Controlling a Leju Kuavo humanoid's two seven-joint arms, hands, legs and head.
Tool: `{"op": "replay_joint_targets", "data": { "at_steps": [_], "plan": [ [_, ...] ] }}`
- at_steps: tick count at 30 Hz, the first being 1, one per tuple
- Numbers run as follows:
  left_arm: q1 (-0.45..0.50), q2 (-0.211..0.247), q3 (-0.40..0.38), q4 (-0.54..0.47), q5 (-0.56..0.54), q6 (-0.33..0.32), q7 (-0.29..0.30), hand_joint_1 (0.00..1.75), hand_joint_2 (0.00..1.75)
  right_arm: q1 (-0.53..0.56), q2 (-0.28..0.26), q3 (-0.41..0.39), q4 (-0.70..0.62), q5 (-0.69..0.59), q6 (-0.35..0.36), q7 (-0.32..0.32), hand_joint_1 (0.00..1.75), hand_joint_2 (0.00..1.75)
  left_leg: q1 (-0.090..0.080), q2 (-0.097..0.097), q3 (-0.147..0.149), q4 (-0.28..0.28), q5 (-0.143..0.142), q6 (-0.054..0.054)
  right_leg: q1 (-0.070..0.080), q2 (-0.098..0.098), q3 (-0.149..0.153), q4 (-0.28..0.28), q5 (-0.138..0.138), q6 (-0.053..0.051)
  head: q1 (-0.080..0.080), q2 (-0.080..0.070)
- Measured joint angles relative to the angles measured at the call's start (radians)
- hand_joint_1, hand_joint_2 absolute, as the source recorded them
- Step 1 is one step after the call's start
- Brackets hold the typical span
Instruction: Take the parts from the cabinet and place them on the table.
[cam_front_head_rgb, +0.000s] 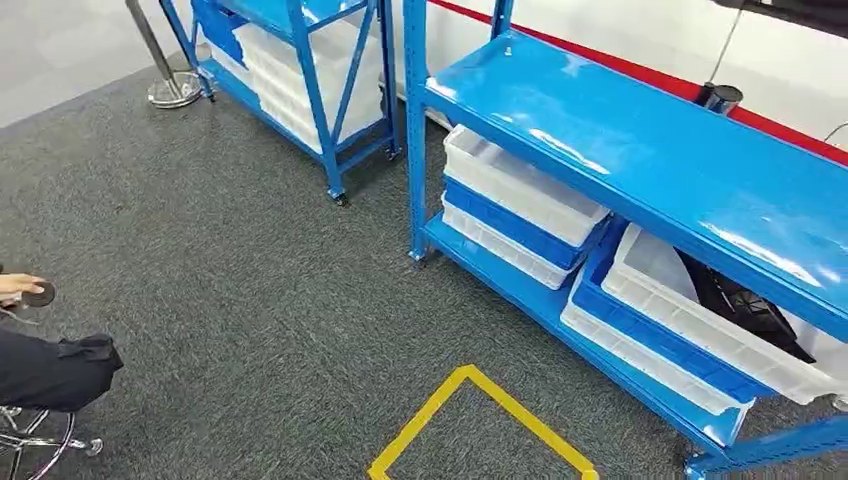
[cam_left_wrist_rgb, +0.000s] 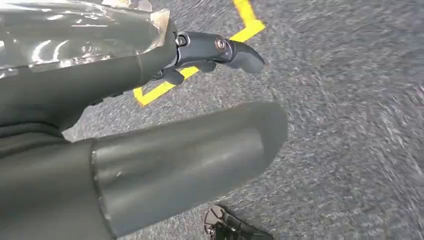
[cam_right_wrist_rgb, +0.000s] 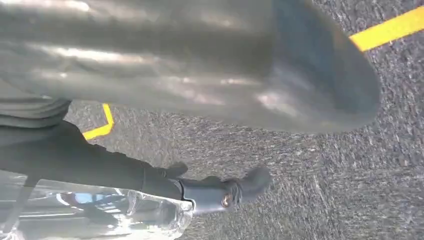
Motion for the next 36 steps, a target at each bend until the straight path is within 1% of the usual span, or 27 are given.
{"op": "replay_joint_targets", "data": {
  "at_steps": [1, 2, 3, 4, 6, 7, 8, 10, 11, 12, 15, 16, 18, 19, 21, 22, 23, 24, 25, 26, 27, 28, 31, 32, 33, 34, 36],
  "plan": [
    [-0.002, 0.0, 0.0, 0.0, 0.0, -0.002, -0.001, 0.0, 0.0, 0.003, 0.0, 0.0, 0.0, 0.0, 0.0, 0.0, 0.0, 0.0, 0.002, 0.001, 0.002, 0.002, -0.005, -0.008, -0.006, 0.011, 0.003, -0.007, 0.005, -0.008, 0.0, 0.0],
    [-0.002, -0.001, 0.0, 0.0, 0.0, -0.003, -0.001, 0.0, 0.0, 0.004, 0.001, 0.0, 0.0, -0.002, 0.0, 0.0, 0.0, 0.0, 0.007, -0.045, -0.003, 0.02, -0.022, -0.018, -0.012, 0.02, 0.011, -0.007, 0.009, -0.014, -0.001, 0.0],
    [-0.001, -0.002, 0.0, 0.0, -0.003, -0.007, -0.003, 0.0, 0.0, 0.003, -0.001, 0.0, 0.0, -0.002, 0.0, 0.0, 0.0, 0.0, 0.01, -0.091, -0.027, 0.077, -0.066, -0.021, -0.012, 0.031, 0.009, -0.006, 0.012, -0.019, -0.007, 0.0],
    [0.002, -0.002, 0.0, 0.0, -0.003, -0.007, -0.003, 0.0, 0.0, 0.0, 0.0, 0.0, 0.0, -0.002, 0.0, -0.001, 0.0, 0.0, 0.01, -0.111, -0.06, 0.152, -0.11, -0.023, -0.011, 0.041, 0.008, -0.006, 0.014, -0.023, -0.009, 0.0],
    [0.007, 0.001, 0.0, 0.0, -0.006, -0.009, -0.004, 0.0, 0.0, -0.002, 0.0, -0.001, 0.0, -0.003, 0.0, -0.001, 0.0, 0.0, 0.01, -0.124, -0.133, 0.299, -0.163, -0.026, -0.008, 0.067, 0.005, -0.004, 0.014, -0.023, -0.011, 0.0],
    [0.008, 0.001, 0.0, 0.0, -0.008, -0.01, -0.004, 0.0, 0.0, 0.0, 0.0, -0.001, 0.0, -0.004, 0.0, -0.001, 0.0, 0.0, 0.01, -0.124, -0.144, 0.314, -0.155, -0.026, -0.008, 0.079, 0.006, -0.003, 0.014, -0.023, -0.012, 0.0],
    [0.008, 0.001, 0.0, 0.0, -0.008, -0.011, -0.004, 0.0, 0.0, 0.001, 0.0, -0.002, 0.0, -0.006, 0.0, -0.001, 0.0, 0.0, 0.01, -0.124, -0.137, 0.293, -0.13, -0.024, -0.008, 0.09, 0.008, -0.003, 0.014, -0.023, -0.012, 0.0],
    [0.006, 0.001, 0.0, 0.0, -0.01, -0.012, -0.004, 0.0, 0.0, 0.001, 0.0, -0.005, 0.0, -0.006, 0.001, -0.002, 0.0, 0.0, 0.013, -0.138, -0.067, 0.134, -0.028, -0.018, -0.009, 0.118, 0.013, -0.002, 0.013, -0.022, -0.013, 0.0],
    [0.006, 0.002, 0.0, 0.0, -0.01, -0.012, -0.004, 0.0, 0.0, 0.002, 0.001, -0.005, 0.0, -0.007, 0.001, -0.003, 0.0, 0.0, 0.017, -0.174, -0.026, 0.044, 0.011, -0.014, -0.009, 0.131, 0.014, -0.001, 0.013, -0.021, -0.014, 0.0],
    [0.005, 0.002, 0.0, 0.0, -0.01, -0.012, -0.004, 0.0, 0.0, 0.0, 0.001, -0.005, 0.0, -0.006, 0.001, -0.003, 0.0, 0.0, 0.017, -0.212, -0.017, 0.022, -0.003, -0.014, -0.001, 0.139, 0.009, 0.001, 0.012, -0.018, -0.015, 0.0],
    [0.002, 0.002, 0.0, 0.0, -0.011, -0.012, -0.003, 0.0, 0.0, 0.002, 0.0, -0.006, 0.0, -0.006, 0.002, -0.004, 0.0, 0.0, 0.008, -0.181, -0.019, 0.018, 0.0, -0.001, -0.009, 0.169, -0.013, -0.003, 0.019, 0.003, -0.015, 0.0],
    [0.001, 0.001, 0.0, 0.0, -0.011, -0.012, -0.003, 0.0, 0.0, 0.005, -0.001, -0.007, 0.0, -0.006, 0.002, -0.004, 0.0, 0.0, 0.012, -0.169, -0.018, 0.01, 0.006, 0.01, -0.008, 0.176, -0.015, -0.004, 0.02, 0.009, -0.015, 0.0],
    [-0.001, 0.0, 0.0, 0.0, -0.011, -0.013, -0.003, 0.0, 0.0, 0.005, 0.0, -0.007, 0.0, -0.006, 0.002, -0.004, 0.0, 0.0, 0.015, -0.147, -0.019, 0.003, 0.012, 0.026, -0.006, 0.095, -0.04, 0.054, -0.015, 0.004, -0.006, 0.0],
    [0.002, 0.0, 0.0, 0.0, -0.011, -0.013, -0.003, 0.0, 0.0, 0.003, 0.0, -0.007, 0.0, -0.006, 0.002, -0.004, 0.0, 0.0, 0.013, -0.132, -0.02, 0.003, 0.012, 0.029, -0.006, 0.073, -0.081, 0.133, -0.056, -0.002, 0.002, 0.0],
    [0.005, 0.001, 0.0, 0.0, -0.011, -0.013, -0.003, 0.0, 0.0, -0.001, 0.0, -0.007, 0.0, -0.006, 0.002, -0.004, 0.0, 0.0, 0.009, -0.103, -0.024, 0.004, 0.011, 0.029, -0.007, 0.062, -0.158, 0.294, -0.119, -0.006, 0.003, 0.0],
    [0.005, 0.001, 0.0, 0.0, -0.01, -0.013, -0.003, 0.0, 0.0, 0.001, 0.0, -0.007, 0.0, -0.006, 0.002, -0.004, 0.0, 0.0, 0.008, -0.09, -0.025, 0.004, 0.011, 0.029, -0.007, 0.061, -0.176, 0.335, -0.126, 0.0, 0.005, 0.0],
    [0.005, 0.001, 0.0, 0.0, -0.01, -0.013, -0.003, 0.0, 0.0, 0.004, 0.0, -0.007, 0.0, -0.006, 0.002, -0.004, 0.0, 0.0, 0.007, -0.078, -0.025, 0.004, 0.011, 0.029, -0.008, 0.06, -0.166, 0.32, -0.116, 0.008, 0.004, 0.0],
    [0.004, 0.001, 0.0, 0.0, -0.011, -0.013, -0.003, 0.0, 0.0, 0.006, 0.0, -0.007, 0.0, -0.006, 0.002, -0.004, 0.0, 0.0, 0.007, -0.068, -0.023, 0.004, 0.011, 0.029, -0.008, 0.057, -0.128, 0.255, -0.087, 0.018, 0.006, 0.0],
    [0.003, 0.0, 0.0, 0.0, -0.011, -0.013, -0.003, 0.0, 0.0, 0.007, -0.001, -0.007, 0.0, -0.006, 0.002, -0.004, 0.0, 0.0, 0.007, -0.057, -0.021, 0.004, 0.01, 0.028, -0.008, 0.048, -0.077, 0.161, -0.053, 0.026, 0.006, 0.0],
    [0.002, -0.001, 0.0, 0.0, -0.011, -0.013, -0.004, 0.0, 0.0, 0.006, -0.002, -0.007, 0.0, -0.006, 0.002, -0.003, 0.0, 0.0, 0.007, -0.047, -0.018, 0.004, 0.009, 0.025, -0.007, 0.018, -0.015, 0.051, -0.02, 0.03, 0.007, 0.0],
    [0.002, -0.001, 0.0, 0.0, -0.011, -0.013, -0.004, 0.0, 0.0, 0.003, -0.002, -0.007, 0.0, -0.006, 0.002, -0.003, 0.0, 0.0, 0.003, -0.04, -0.015, 0.004, 0.008, 0.022, -0.005, -0.018, 0.011, -0.001, -0.011, 0.023, 0.009, 0.0],
    [0.002, -0.001, 0.0, 0.0, -0.011, -0.013, -0.005, 0.0, 0.0, -0.001, -0.003, -0.007, 0.0, -0.006, 0.001, -0.001, 0.0, 0.0, -0.001, -0.031, -0.014, 0.007, 0.003, 0.013, -0.002, -0.013, 0.007, -0.005, -0.002, 0.012, 0.007, 0.0],
    [-0.005, 0.0, 0.0, 0.0, -0.018, -0.013, -0.005, 0.0, 0.0, 0.003, -0.003, -0.009, 0.0, -0.007, -0.002, 0.001, 0.0, 0.0, 0.005, -0.007, -0.003, 0.002, 0.004, -0.006, 0.006, 0.016, 0.002, -0.005, 0.001, -0.009, 0.004, 0.0],
    [-0.007, 0.001, 0.0, 0.0, -0.02, -0.013, -0.005, 0.0, 0.0, 0.004, -0.001, -0.009, 0.0, -0.008, -0.002, 0.001, 0.0, 0.0, 0.011, -0.023, -0.006, 0.011, -0.004, -0.014, -0.01, 0.026, 0.017, -0.012, 0.012, -0.019, 0.005, 0.0],
    [-0.008, -0.001, -0.001, 0.0, -0.022, -0.013, -0.005, 0.0, 0.0, 0.003, -0.001, -0.009, 0.0, -0.009, -0.003, 0.001, 0.0, 0.0, 0.011, -0.071, -0.017, 0.043, -0.035, -0.019, -0.009, 0.034, 0.012, -0.012, 0.013, -0.024, -0.001, 0.0],
    [-0.006, -0.002, -0.001, 0.0, -0.025, -0.013, -0.005, 0.0, 0.0, 0.002, -0.001, -0.009, 0.0, -0.01, -0.004, 0.0, 0.0, 0.0, 0.014, -0.098, -0.042, 0.103, -0.078, -0.023, -0.008, 0.042, 0.011, -0.011, 0.018, -0.03, -0.007, 0.0],
    [-0.002, 0.001, -0.001, 0.0, -0.026, -0.014, -0.005, 0.0, 0.0, 0.0, 0.0, -0.01, 0.0, -0.012, -0.004, 0.0, 0.0, 0.0, 0.014, -0.115, -0.087, 0.203, -0.131, -0.027, -0.007, 0.056, 0.008, -0.011, 0.018, -0.03, -0.006, 0.0]
  ]
}}
